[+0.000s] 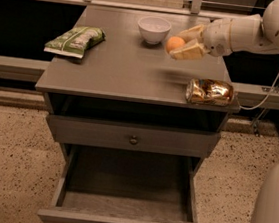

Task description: Pick orange from middle drawer and place on counter

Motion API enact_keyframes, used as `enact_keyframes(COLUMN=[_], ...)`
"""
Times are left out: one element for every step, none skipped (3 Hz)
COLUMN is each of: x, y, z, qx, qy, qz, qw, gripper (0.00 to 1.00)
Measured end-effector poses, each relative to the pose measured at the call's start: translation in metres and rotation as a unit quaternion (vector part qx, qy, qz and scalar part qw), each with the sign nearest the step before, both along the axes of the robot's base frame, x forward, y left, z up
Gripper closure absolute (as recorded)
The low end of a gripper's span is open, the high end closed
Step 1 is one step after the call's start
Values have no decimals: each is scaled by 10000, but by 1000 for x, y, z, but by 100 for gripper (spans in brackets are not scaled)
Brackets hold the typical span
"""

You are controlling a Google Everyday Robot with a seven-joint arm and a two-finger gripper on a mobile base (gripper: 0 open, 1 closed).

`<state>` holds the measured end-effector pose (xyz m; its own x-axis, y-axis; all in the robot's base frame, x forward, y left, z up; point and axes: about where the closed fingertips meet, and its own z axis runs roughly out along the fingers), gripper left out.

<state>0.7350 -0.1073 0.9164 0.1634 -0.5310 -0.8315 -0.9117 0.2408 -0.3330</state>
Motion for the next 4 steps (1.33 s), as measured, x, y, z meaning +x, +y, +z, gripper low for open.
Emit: enact_keyframes(x=[9, 16, 25, 30], y=[-4, -2, 12, 19], z=[-29, -44, -52, -57], qx=[-76, -79, -79, -75], qy=[231, 292, 232, 219], qz=[-111, -158, -197, -249], qw=[9996, 9994, 9995, 9994], gripper=[100, 100, 100, 100])
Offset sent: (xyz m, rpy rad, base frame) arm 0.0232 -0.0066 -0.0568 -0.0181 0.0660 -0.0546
